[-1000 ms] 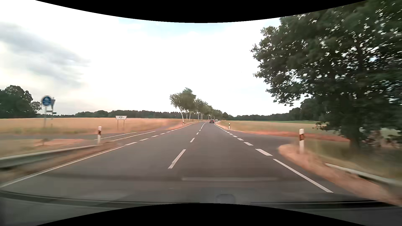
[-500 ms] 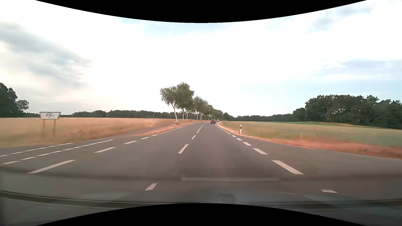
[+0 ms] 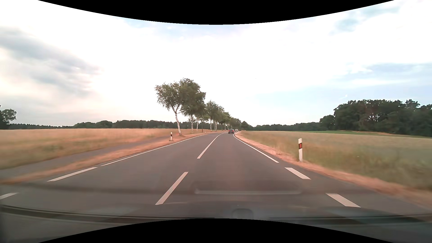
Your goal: Follow the waypoints while adhering to traffic rules and regulations
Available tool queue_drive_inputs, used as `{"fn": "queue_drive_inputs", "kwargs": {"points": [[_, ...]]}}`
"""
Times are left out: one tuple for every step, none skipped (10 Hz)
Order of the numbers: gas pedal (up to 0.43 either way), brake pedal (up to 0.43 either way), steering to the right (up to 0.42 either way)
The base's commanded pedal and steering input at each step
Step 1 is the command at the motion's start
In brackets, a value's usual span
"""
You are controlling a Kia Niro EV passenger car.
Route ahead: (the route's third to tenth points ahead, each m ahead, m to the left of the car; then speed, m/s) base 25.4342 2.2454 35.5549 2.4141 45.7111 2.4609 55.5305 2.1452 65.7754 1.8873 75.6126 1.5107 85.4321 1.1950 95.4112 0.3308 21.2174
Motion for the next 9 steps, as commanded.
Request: {"fn": "queue_drive_inputs", "kwargs": {"points": [[0.0,0.085,-0.002],[0.0,0.085,-0.002],[0.0,0.067,-0.002],[0.0,0.012,-0.002],[0.0,0.0,-0.002],[0.0,0.0,-0.002],[0.0,0.0,-0.001],[0.0,0.0,-0.001],[0.0,0.0,0.0]]}}
